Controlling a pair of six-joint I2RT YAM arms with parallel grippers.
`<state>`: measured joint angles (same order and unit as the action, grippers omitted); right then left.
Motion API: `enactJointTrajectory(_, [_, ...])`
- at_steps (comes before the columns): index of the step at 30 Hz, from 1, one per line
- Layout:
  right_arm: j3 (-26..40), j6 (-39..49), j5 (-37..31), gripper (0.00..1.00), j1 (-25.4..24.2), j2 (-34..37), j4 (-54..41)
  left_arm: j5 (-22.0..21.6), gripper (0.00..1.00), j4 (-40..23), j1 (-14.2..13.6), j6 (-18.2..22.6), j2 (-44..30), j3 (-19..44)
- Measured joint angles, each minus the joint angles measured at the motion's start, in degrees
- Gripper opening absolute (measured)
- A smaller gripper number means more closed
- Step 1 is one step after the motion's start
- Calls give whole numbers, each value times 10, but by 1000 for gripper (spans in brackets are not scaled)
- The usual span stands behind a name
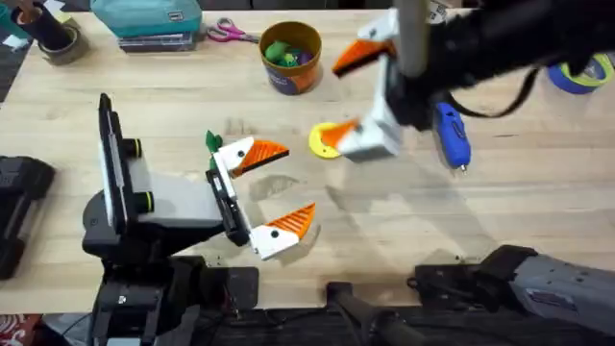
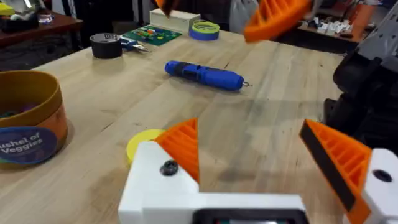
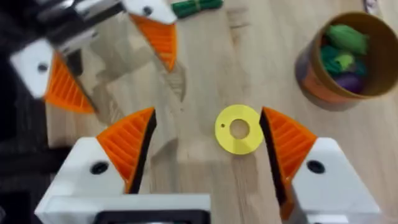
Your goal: Pick up the gripper from the table and insert it into the empty holder that is missing its gripper. Then pick up a screw, insert it into the mounting hole, and use the screwdriver to tighten it. Finally, clean up the table by picking up the vegetable and placing it into the bucket.
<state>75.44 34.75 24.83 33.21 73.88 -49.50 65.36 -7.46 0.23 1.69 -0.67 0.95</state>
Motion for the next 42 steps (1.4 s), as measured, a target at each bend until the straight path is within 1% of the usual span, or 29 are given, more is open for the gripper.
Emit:
enactJointTrajectory(3, [-65, 105, 82, 998, -49, -19, 11, 0, 985, 0, 0, 0, 0, 0])
enactJointTrajectory(6, [-123, 180, 150, 998, -90, -24, 43, 0, 985, 0, 0, 0, 0, 0])
enactJointTrajectory(10, [-188, 232, 228, 998, -138, -24, 88, 0, 985, 0, 0, 0, 0, 0])
enactJointTrajectory(13, [-210, 251, 258, 998, -156, -24, 99, 0, 985, 0, 0, 0, 0, 0])
enactJointTrajectory(17, [-211, 266, 273, 997, -158, -24, 106, 0, 985, 0, 0, 0, 0, 0])
enactJointTrajectory(42, [-211, 275, 272, 998, -158, -24, 107, 0, 985, 0, 0, 0, 0, 0])
